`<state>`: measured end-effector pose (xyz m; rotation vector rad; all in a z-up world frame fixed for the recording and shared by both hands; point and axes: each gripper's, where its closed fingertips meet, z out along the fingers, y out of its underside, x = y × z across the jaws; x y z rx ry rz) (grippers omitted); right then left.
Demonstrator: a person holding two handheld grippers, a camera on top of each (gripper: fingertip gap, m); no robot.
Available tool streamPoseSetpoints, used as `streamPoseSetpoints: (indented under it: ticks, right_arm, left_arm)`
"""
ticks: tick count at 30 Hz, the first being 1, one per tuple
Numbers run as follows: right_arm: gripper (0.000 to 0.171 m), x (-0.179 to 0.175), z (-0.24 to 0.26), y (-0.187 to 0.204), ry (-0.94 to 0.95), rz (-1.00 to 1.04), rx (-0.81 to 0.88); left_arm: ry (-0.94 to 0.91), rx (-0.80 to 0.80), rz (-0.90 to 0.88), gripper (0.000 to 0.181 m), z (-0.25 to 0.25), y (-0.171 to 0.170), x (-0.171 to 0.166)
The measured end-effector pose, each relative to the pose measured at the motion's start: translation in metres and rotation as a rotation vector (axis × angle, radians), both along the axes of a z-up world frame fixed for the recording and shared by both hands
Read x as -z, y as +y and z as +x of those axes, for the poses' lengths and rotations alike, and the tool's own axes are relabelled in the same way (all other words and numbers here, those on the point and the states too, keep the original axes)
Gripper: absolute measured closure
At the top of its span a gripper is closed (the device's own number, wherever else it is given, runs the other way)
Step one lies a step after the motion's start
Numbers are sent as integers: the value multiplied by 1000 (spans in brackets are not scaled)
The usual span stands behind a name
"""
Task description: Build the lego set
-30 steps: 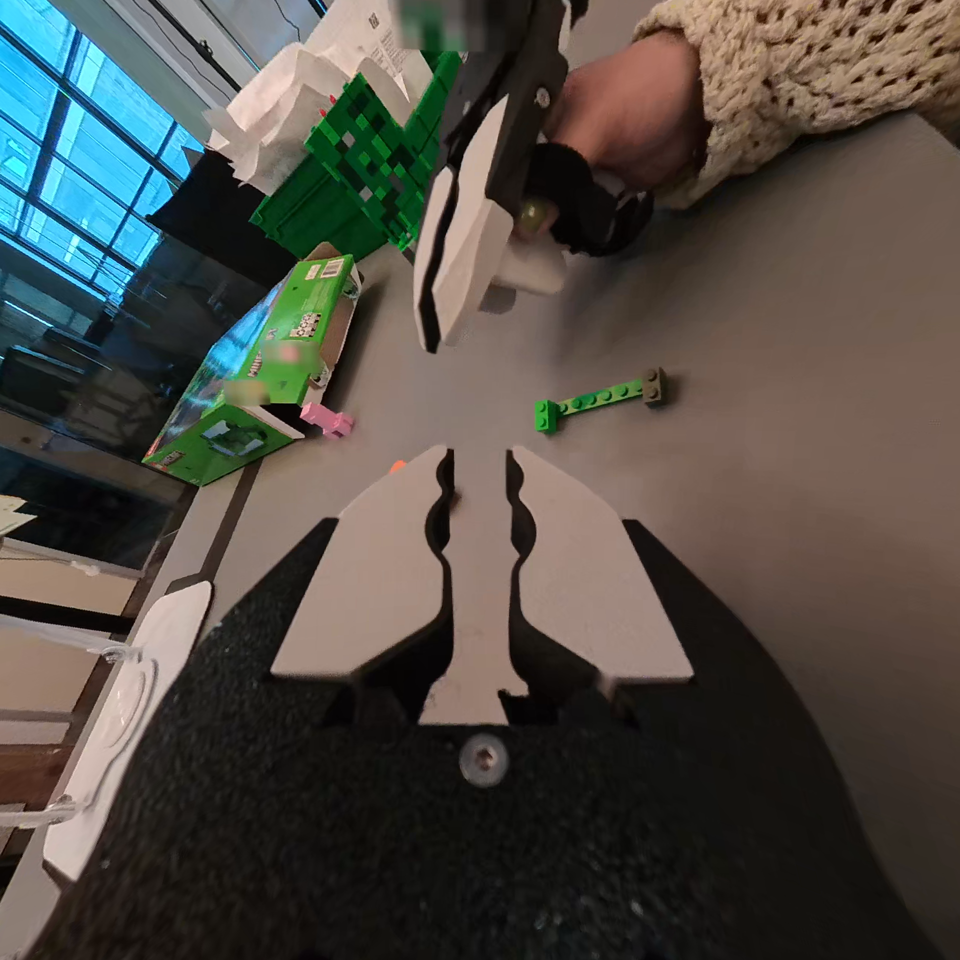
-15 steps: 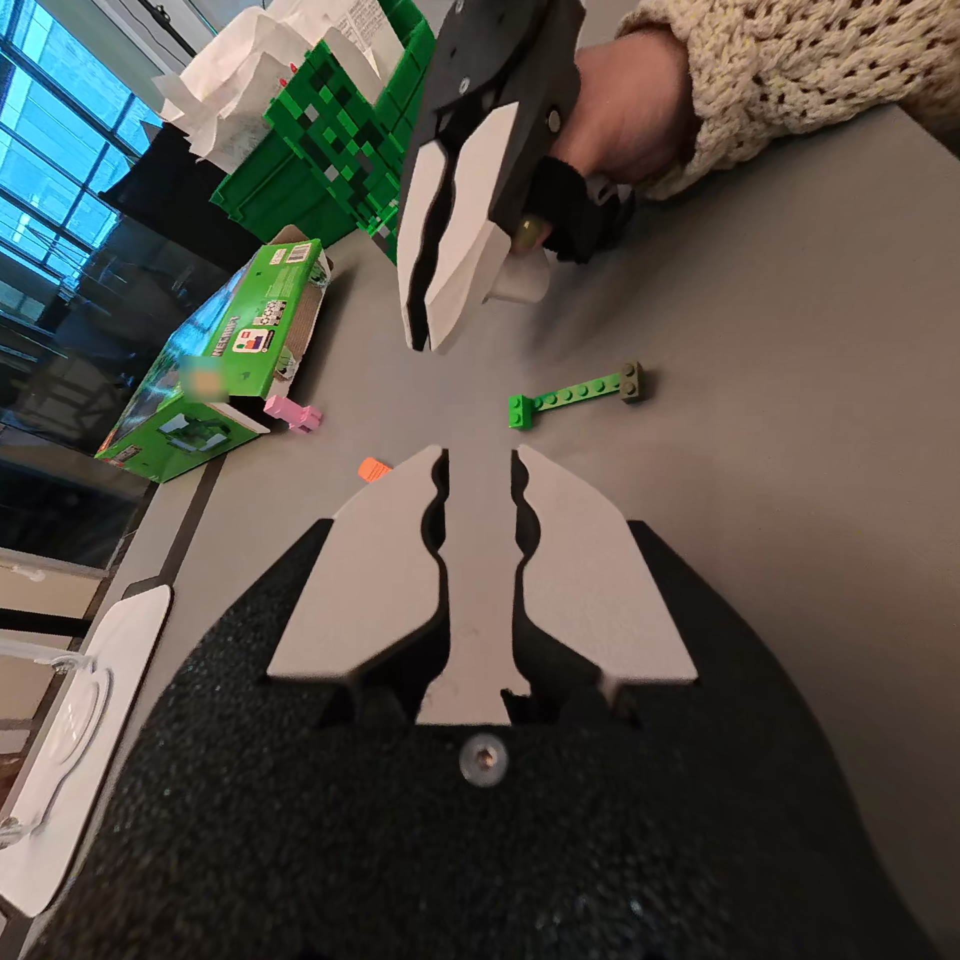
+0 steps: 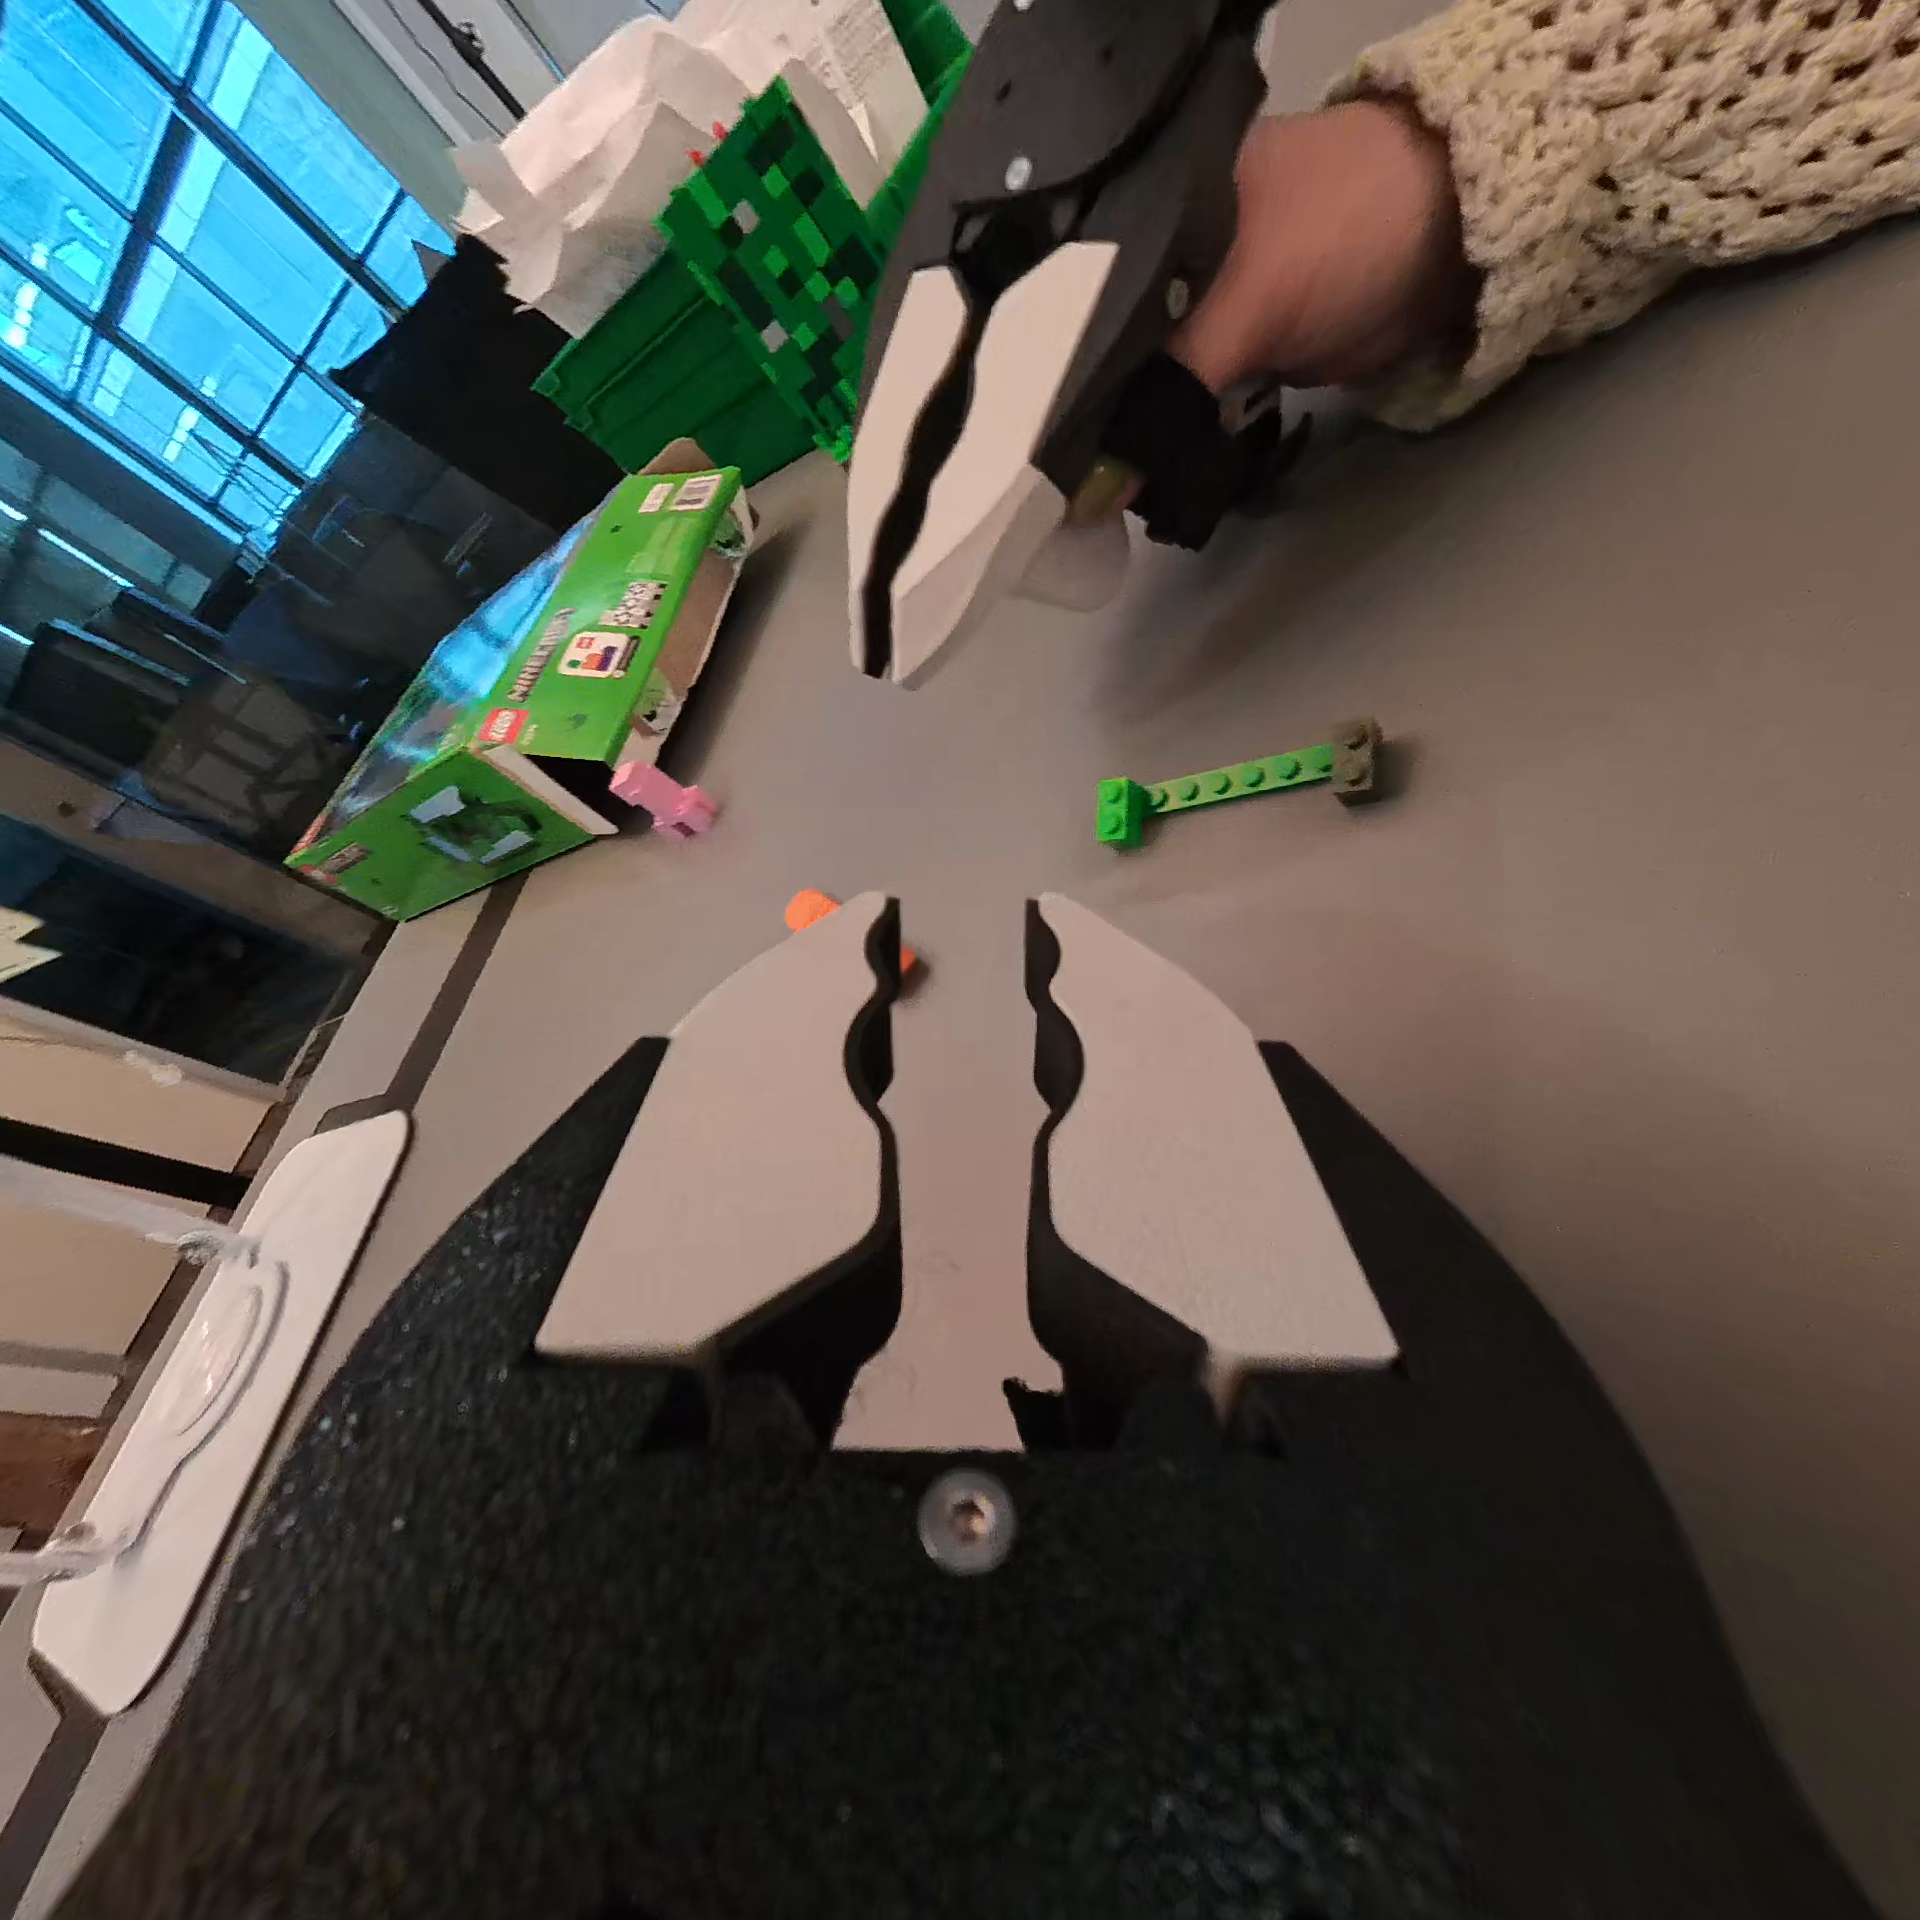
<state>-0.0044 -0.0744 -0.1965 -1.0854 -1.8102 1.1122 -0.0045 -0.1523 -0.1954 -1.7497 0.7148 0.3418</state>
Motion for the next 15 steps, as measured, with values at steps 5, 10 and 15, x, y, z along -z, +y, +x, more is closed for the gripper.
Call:
streamPoseSetpoints:
  ticks: [5, 10, 15]
  right_arm:
    - [159, -3, 3, 2, 29, 29, -23]
    - [158, -14, 39, 30, 15, 79, -14]
    - [157, -9, 86, 56, 27, 140, 45]
  left_arm:
    - [-46, -52, 98, 158, -10, -1, -14]
    - [-93, -85, 191, 155, -17, -3, -22]
    - [-154, -158, 265, 149, -30, -5, -30]
